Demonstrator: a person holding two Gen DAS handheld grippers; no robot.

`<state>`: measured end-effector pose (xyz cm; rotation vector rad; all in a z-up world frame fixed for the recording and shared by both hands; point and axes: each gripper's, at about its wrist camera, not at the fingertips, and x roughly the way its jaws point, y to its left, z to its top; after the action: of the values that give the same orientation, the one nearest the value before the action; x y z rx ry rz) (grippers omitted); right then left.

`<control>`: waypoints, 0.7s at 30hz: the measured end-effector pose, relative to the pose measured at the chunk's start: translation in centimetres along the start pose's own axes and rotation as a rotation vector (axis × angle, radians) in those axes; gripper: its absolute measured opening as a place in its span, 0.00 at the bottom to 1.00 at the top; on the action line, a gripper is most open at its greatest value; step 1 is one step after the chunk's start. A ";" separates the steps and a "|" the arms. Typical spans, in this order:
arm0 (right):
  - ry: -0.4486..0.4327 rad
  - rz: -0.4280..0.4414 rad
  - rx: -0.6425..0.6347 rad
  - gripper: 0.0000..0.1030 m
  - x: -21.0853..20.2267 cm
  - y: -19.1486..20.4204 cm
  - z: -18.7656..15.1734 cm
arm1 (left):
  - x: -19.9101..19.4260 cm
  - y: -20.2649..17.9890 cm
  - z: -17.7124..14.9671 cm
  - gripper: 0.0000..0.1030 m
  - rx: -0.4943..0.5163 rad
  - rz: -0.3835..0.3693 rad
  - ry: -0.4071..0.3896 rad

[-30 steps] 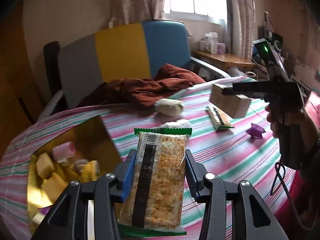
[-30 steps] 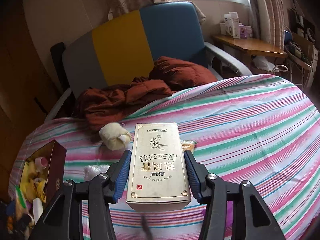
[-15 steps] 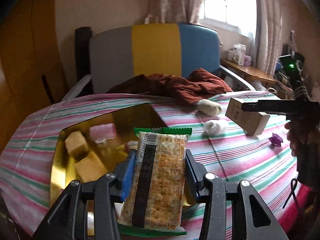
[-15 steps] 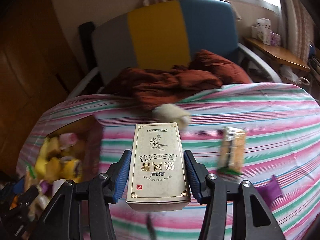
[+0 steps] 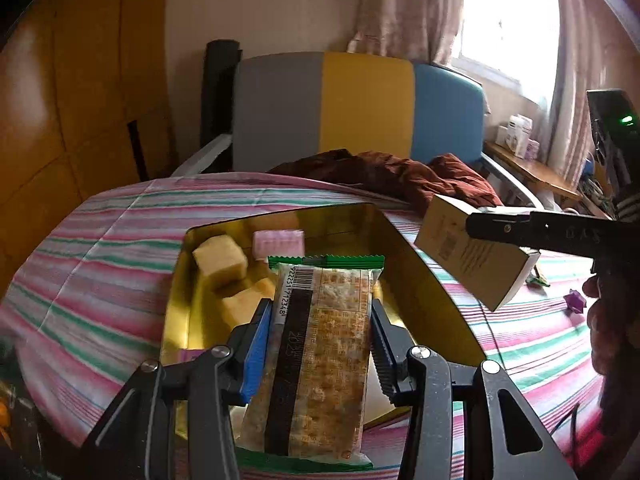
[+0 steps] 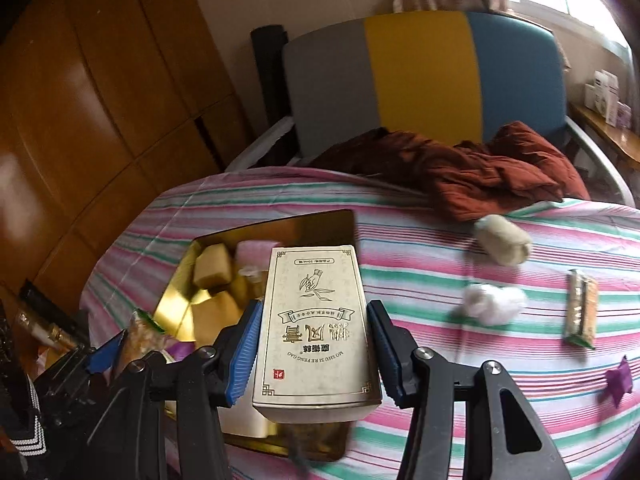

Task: Organize objects
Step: 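Carry cracker pack and cream box over the gold tray with both tools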

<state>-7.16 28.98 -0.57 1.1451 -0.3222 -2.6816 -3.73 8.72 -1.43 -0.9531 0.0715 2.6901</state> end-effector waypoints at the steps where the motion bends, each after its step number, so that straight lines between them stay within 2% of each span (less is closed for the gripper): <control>1: 0.004 0.006 -0.003 0.51 0.3 0.4 -0.1 | 0.0 0.4 -0.1 0.45 -0.009 0.004 0.000; 11: 0.041 -0.021 -0.058 0.51 2.4 4.0 -0.1 | 0.4 3.3 -1.1 0.45 -0.075 0.023 0.030; 21: 0.051 -0.067 -0.037 0.51 3.8 3.8 0.8 | 1.2 4.0 -1.5 0.45 -0.108 0.015 0.054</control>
<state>-9.90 24.43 -1.56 1.2315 -0.2285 -2.6983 -4.88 4.98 -3.54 -1.0618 -0.0564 2.7057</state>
